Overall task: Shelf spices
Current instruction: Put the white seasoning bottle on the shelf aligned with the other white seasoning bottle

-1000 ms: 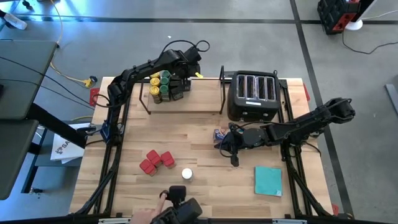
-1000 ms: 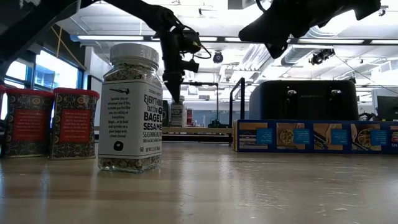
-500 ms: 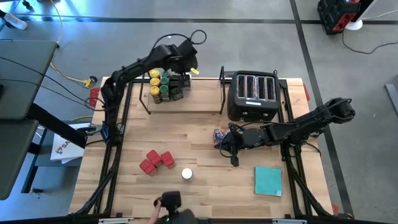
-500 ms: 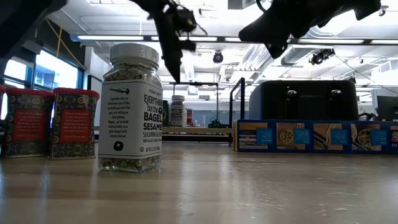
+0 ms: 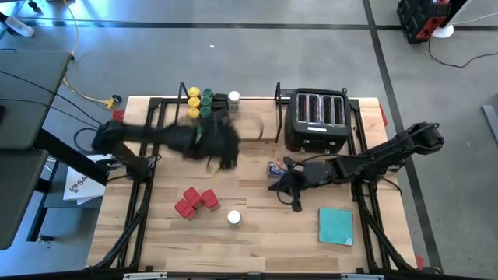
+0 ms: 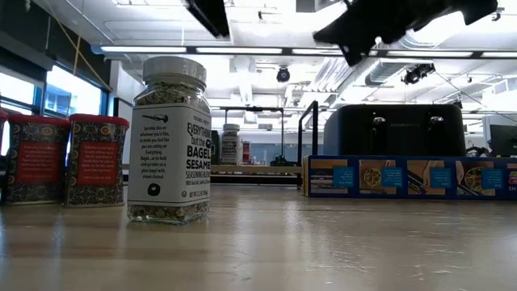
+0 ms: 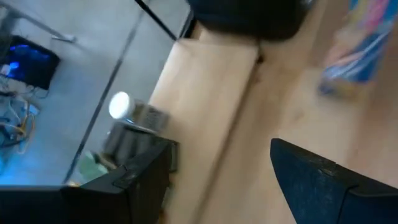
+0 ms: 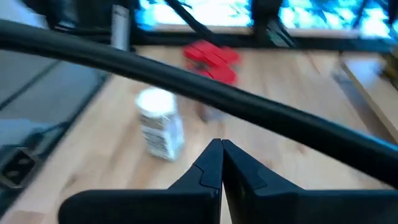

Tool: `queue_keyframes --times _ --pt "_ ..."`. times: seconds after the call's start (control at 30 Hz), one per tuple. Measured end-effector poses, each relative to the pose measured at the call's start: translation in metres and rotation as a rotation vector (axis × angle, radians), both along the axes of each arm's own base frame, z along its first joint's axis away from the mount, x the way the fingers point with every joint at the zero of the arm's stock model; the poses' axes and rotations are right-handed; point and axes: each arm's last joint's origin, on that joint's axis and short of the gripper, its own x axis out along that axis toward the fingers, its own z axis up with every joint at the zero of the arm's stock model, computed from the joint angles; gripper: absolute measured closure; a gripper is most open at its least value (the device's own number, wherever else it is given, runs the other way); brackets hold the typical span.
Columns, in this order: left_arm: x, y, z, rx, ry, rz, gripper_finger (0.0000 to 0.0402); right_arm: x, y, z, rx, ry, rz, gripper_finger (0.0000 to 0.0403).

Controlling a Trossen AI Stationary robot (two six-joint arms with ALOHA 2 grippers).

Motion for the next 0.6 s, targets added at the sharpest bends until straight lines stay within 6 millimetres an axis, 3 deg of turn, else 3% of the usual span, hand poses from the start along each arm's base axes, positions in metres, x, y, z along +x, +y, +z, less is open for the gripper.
queue_keyframes --times 0.13,0.27,0.43,0.6 --pt "-0.022 -0.070 -0.007 0.000 -0.203 0.045 0.0133 0.014 0.005 0.004 -0.003 -0.081 0.190 0.0368" --pt "-0.044 -0.110 -0.005 0.001 -0.395 0.085 0.0133 0.049 0.012 0.010 -0.055 -0.102 0.369 0.0307" --pt "-0.062 -0.132 -0.005 -0.034 -0.520 0.120 0.0133 0.101 0.018 0.017 -0.116 -0.018 0.558 0.0226" --pt "-0.076 -0.135 -0.008 -0.034 -0.493 0.149 0.0133 0.147 0.023 0.009 -0.118 0.119 0.720 0.0149"
